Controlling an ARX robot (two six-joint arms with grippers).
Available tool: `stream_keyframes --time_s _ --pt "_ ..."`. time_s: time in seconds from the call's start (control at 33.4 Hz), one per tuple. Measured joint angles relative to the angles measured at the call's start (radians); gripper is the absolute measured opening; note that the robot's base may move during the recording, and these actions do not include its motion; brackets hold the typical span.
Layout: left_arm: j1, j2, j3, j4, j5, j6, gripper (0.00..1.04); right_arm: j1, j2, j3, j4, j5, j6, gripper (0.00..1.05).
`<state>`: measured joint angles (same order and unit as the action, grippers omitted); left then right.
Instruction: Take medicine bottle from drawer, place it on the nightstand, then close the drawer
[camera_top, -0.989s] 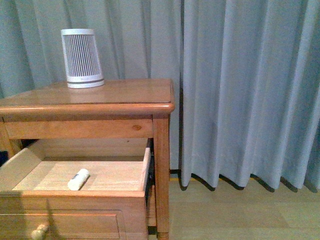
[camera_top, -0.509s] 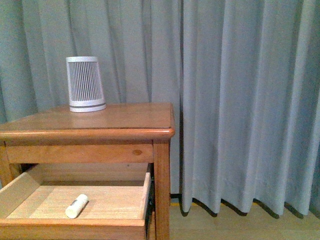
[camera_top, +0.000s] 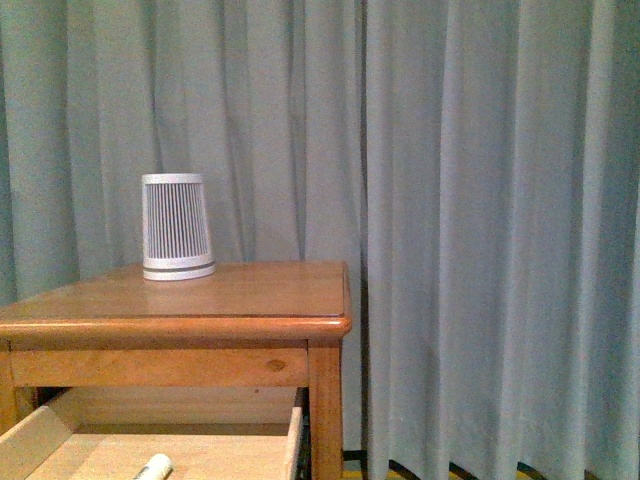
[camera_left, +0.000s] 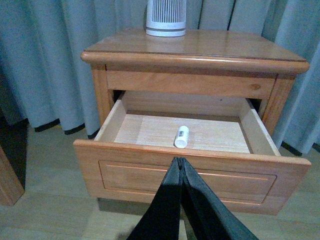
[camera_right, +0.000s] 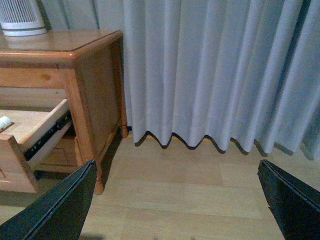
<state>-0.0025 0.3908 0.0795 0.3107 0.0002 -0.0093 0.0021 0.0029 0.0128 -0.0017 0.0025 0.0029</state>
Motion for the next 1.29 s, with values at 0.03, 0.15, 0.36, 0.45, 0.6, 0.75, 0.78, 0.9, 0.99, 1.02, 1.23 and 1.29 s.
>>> stream_keyframes --time_s 0.03,0.15,0.36,0.45,0.6,0.75,0.78,0.9,0.99,1.02,1.23,1.29 --pt "0.000 -0.009 -0.004 -0.005 0.000 0.000 0.03 0.000 0.000 0.000 0.000 0.000 0.000 0.98" --pt "0.000 -0.059 -0.021 -0.037 0.000 0.001 0.03 0.000 0.000 0.000 0.000 0.000 0.000 0.98" --pt "0.000 -0.122 -0.045 -0.063 0.003 0.002 0.03 0.000 0.000 0.000 0.000 0.001 0.000 0.98" --pt "0.000 -0.145 -0.070 -0.071 0.003 0.002 0.03 0.000 0.000 0.000 0.000 0.001 0.000 0.98" --pt "0.000 -0.185 -0.070 -0.104 0.001 0.002 0.03 0.000 0.000 0.000 0.000 0.001 0.000 0.98" --pt "0.000 -0.219 -0.070 -0.139 0.000 0.002 0.03 0.000 0.000 0.000 0.000 0.000 0.000 0.98" --pt "0.000 -0.253 -0.070 -0.189 0.000 0.003 0.03 0.000 0.000 0.000 0.000 0.000 0.000 0.98" --pt "0.000 -0.379 -0.070 -0.304 0.000 0.004 0.03 0.000 0.000 0.001 0.002 0.001 0.000 0.98" --pt "0.000 -0.386 -0.070 -0.311 -0.001 0.005 0.03 0.000 0.000 0.000 0.000 -0.002 0.000 0.98" --pt "0.000 -0.385 -0.070 -0.312 -0.002 0.003 0.03 0.000 0.000 0.000 0.000 -0.002 0.000 0.98" --pt "0.000 -0.388 -0.070 -0.311 -0.005 0.005 0.48 0.083 0.095 0.000 0.127 0.264 -0.027 0.98" --pt "0.000 -0.388 -0.070 -0.311 -0.004 0.005 0.59 0.101 0.235 0.004 0.269 0.451 -0.027 0.98"
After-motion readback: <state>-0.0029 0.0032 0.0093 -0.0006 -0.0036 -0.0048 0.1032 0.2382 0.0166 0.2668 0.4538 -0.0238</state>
